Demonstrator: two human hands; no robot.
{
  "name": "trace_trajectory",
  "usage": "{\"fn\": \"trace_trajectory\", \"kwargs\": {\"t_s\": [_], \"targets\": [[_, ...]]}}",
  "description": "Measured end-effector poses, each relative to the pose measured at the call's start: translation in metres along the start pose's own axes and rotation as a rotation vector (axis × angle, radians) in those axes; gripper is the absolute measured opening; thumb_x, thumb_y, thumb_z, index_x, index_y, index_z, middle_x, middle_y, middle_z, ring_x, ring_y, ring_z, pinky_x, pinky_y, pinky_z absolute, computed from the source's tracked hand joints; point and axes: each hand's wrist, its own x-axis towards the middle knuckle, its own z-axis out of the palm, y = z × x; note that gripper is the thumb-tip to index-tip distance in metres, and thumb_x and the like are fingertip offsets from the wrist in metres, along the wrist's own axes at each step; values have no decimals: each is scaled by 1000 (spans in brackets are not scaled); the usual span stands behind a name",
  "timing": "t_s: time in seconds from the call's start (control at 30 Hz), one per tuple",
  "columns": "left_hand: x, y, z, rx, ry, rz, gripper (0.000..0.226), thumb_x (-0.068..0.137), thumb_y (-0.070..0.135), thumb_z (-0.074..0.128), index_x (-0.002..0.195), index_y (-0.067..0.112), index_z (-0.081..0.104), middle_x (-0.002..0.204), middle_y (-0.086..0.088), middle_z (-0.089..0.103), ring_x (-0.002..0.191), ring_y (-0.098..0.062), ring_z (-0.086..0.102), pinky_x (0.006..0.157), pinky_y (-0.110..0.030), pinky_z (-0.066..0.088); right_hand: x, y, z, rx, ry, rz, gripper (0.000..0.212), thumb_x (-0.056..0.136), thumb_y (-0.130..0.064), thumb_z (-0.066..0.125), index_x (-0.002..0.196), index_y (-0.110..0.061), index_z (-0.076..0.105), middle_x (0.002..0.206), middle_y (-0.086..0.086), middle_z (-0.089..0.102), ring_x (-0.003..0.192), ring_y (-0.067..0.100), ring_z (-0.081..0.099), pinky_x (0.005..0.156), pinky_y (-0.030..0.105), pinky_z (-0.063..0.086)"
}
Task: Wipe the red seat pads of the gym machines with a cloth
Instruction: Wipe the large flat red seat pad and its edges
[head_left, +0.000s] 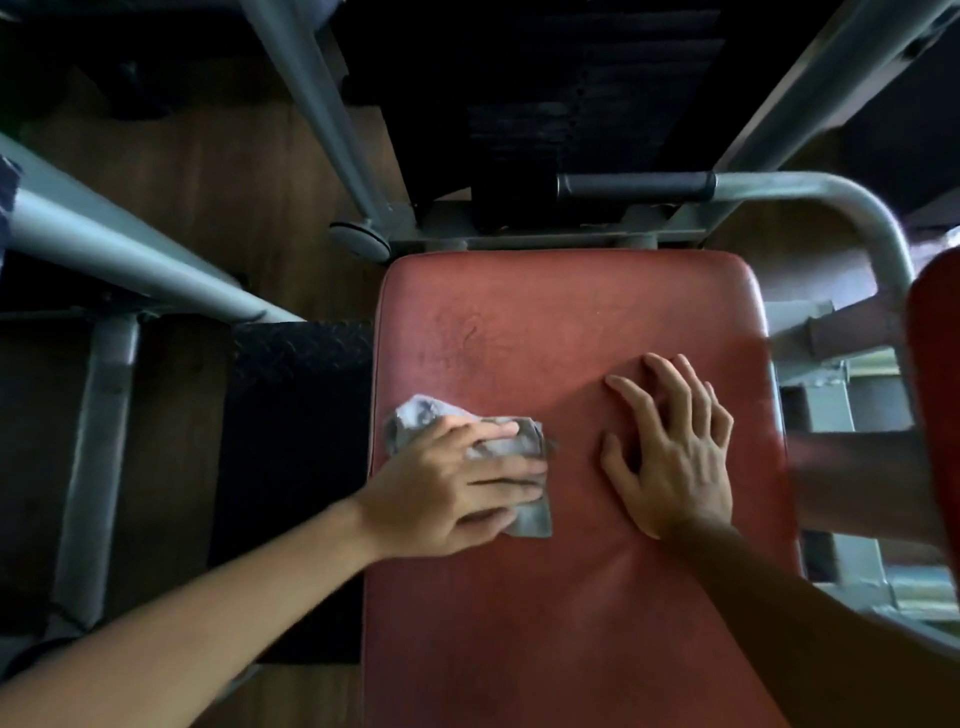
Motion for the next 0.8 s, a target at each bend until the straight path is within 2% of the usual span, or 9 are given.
{"fn": "trace_trajectory", "kwargs": {"t_s": [0.1, 0.27, 0.33, 0.4, 0.53, 0.6, 0.7, 0.77, 0.8], "targets": [[16, -38, -6, 38, -1, 77, 22, 97, 33, 66, 116, 31, 77, 137, 12, 64, 130, -25, 58, 103, -48, 46, 1, 0, 1, -2, -4, 3, 55, 87, -44, 53, 140, -29, 52, 155, 6, 35, 151, 30, 22, 122, 52, 17], [59, -80, -13, 179, 269, -446, 25, 91, 27, 68, 114, 24, 78, 126, 6, 71, 116, -31, 63, 96, -54, 50, -1, 0, 0, -15, -15, 6, 56, 87, -46, 52, 141, -29, 51, 155, 6, 34, 151, 30, 21, 122, 51, 17], [42, -48, -4, 156, 247, -413, 27, 90, 27, 68, 115, 23, 77, 127, 7, 70, 115, -30, 63, 95, -52, 50, 0, 0, 0, -1, -15, 6, 56, 87, -47, 51, 141, -29, 50, 155, 6, 34, 152, 29, 21, 122, 51, 17], [11, -14, -1, 101, 179, -255, 24, 92, 29, 70, 114, 25, 78, 129, 10, 69, 114, -26, 64, 96, -48, 50, 0, 0, 0, 4, -23, 4, 57, 87, -46, 52, 141, -30, 50, 156, 6, 34, 152, 29, 20, 121, 51, 17], [4, -35, -12, 66, 132, -110, 21, 91, 26, 75, 111, 26, 80, 124, 11, 71, 108, -25, 68, 95, -45, 55, -1, 0, 0, 7, -18, 5, 56, 87, -45, 53, 141, -29, 50, 156, 6, 34, 152, 30, 20, 121, 50, 16], [25, -56, -14, 140, 216, -246, 22, 89, 25, 74, 111, 25, 79, 122, 8, 73, 106, -27, 68, 93, -44, 56, 0, 0, 0, 2, -18, 7, 56, 88, -45, 52, 141, -29, 50, 156, 6, 34, 152, 30, 20, 121, 50, 16], [59, -71, -13, 184, 368, -597, 22, 89, 27, 70, 107, 21, 80, 116, 5, 75, 104, -27, 67, 94, -38, 54, 0, 0, 0, -5, -19, 11, 55, 89, -45, 51, 141, -29, 50, 156, 6, 34, 152, 30, 21, 121, 51, 18], [64, -55, -4, 159, 400, -653, 19, 88, 26, 70, 103, 20, 81, 113, 5, 76, 103, -26, 65, 93, -39, 53, -1, 0, 1, -5, -20, 7, 55, 88, -45, 52, 141, -29, 50, 156, 6, 33, 151, 30, 21, 121, 52, 19], [60, -38, 1, 139, 389, -591, 16, 88, 26, 71, 101, 22, 81, 111, 6, 76, 101, -25, 65, 90, -39, 53, -1, 0, 1, -2, -16, 8, 56, 88, -45, 52, 141, -29, 50, 156, 6, 33, 151, 30, 21, 120, 53, 19]]}}
